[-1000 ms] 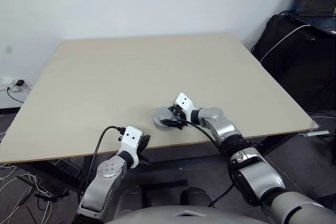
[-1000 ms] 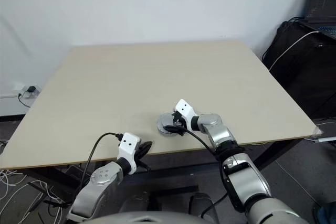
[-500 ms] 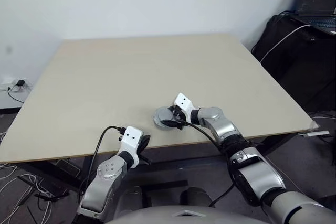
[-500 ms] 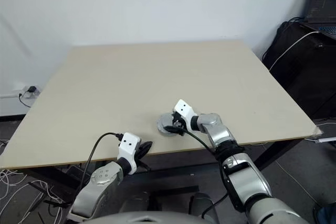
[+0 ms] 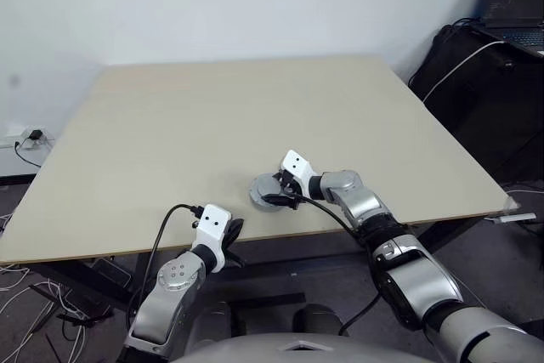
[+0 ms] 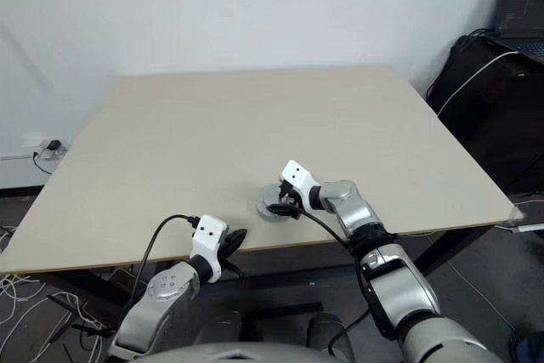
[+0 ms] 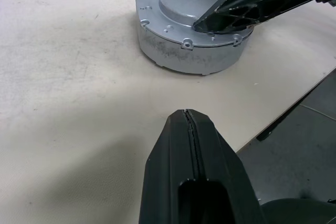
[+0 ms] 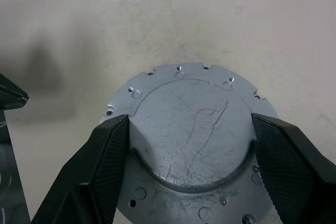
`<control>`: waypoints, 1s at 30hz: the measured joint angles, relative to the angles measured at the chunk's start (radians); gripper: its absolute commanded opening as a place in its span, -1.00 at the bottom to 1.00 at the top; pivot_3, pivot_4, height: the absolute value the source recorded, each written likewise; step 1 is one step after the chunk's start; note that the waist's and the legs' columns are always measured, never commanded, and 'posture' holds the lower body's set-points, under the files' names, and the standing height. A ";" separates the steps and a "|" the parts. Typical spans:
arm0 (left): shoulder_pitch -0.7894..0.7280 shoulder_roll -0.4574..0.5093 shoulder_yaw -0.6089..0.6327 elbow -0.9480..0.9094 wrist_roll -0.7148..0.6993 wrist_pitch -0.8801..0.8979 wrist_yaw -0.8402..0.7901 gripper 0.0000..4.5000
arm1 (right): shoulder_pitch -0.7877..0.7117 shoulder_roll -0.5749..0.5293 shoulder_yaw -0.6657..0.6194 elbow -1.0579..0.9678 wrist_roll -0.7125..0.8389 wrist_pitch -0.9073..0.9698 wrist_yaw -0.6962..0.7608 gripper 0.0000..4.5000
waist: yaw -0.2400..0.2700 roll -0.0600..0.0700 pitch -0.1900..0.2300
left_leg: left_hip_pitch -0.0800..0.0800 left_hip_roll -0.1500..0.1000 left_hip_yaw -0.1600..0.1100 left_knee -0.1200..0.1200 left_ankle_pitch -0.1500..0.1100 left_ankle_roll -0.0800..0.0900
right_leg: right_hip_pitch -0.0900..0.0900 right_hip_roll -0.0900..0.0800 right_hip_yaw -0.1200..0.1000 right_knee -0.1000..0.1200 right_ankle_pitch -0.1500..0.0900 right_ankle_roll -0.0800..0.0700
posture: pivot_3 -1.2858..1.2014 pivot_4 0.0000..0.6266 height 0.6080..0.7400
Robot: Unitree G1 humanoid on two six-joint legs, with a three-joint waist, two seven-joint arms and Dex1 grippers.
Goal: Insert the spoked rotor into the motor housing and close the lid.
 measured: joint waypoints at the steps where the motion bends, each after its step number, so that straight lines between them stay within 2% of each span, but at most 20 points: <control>1: 0.000 0.000 0.000 0.000 0.000 0.000 0.000 -1.00 | 0.000 0.000 0.000 -0.002 0.000 0.002 0.000 0.46 | 0.000 0.000 0.000 | 0.000 0.000 0.000 0.000 0.000 0.000 | 0.000 0.000 0.000 0.000 0.000 0.000 | 0.03 -1.00 1.00; 5: -0.016 -0.006 0.003 0.004 0.000 -0.003 0.004 -1.00 | 0.008 -0.003 -0.003 -0.016 0.000 0.010 -0.005 0.46 | 0.005 0.000 0.000 | 0.000 0.000 0.000 0.000 0.000 0.000 | 0.000 0.000 0.000 0.000 0.000 0.000 | 0.03 -1.00 1.00; 12: -0.190 -0.064 0.063 0.070 0.004 0.025 0.084 -1.00 | 0.030 -0.001 -0.009 -0.047 0.000 0.020 -0.020 0.46 | 0.006 -0.001 0.000 | 0.000 -0.001 0.000 0.000 0.000 0.000 | 0.000 0.001 0.000 0.000 0.000 0.000 | 0.03 -1.00 1.00; 15: -0.294 -0.096 0.097 0.137 -0.014 0.099 0.107 -1.00 | 0.041 0.003 -0.010 -0.062 -0.001 0.022 -0.040 0.46 | 0.005 -0.001 0.000 | 0.000 -0.003 0.001 0.001 0.000 0.000 | 0.001 0.002 0.000 0.000 0.000 0.000 | 0.03 -1.00 1.00; 22: -0.528 -0.179 0.226 0.323 -0.207 0.411 0.057 -1.00 | 0.049 0.006 -0.008 -0.071 -0.001 0.027 -0.059 0.46 | 0.002 -0.002 0.000 | 0.001 -0.003 -0.001 0.005 0.000 0.000 | 0.004 0.003 -0.001 0.001 0.000 0.001 | 0.03 -1.00 1.00; 30: -0.605 -0.198 0.270 0.447 -0.242 0.493 0.065 -1.00 | 0.064 0.005 -0.006 -0.103 0.000 0.048 -0.072 0.46 | 0.001 -0.003 0.000 | 0.002 -0.004 -0.003 0.005 0.000 0.000 | 0.005 0.004 -0.001 0.001 0.000 0.001 | 0.03 -1.00 1.00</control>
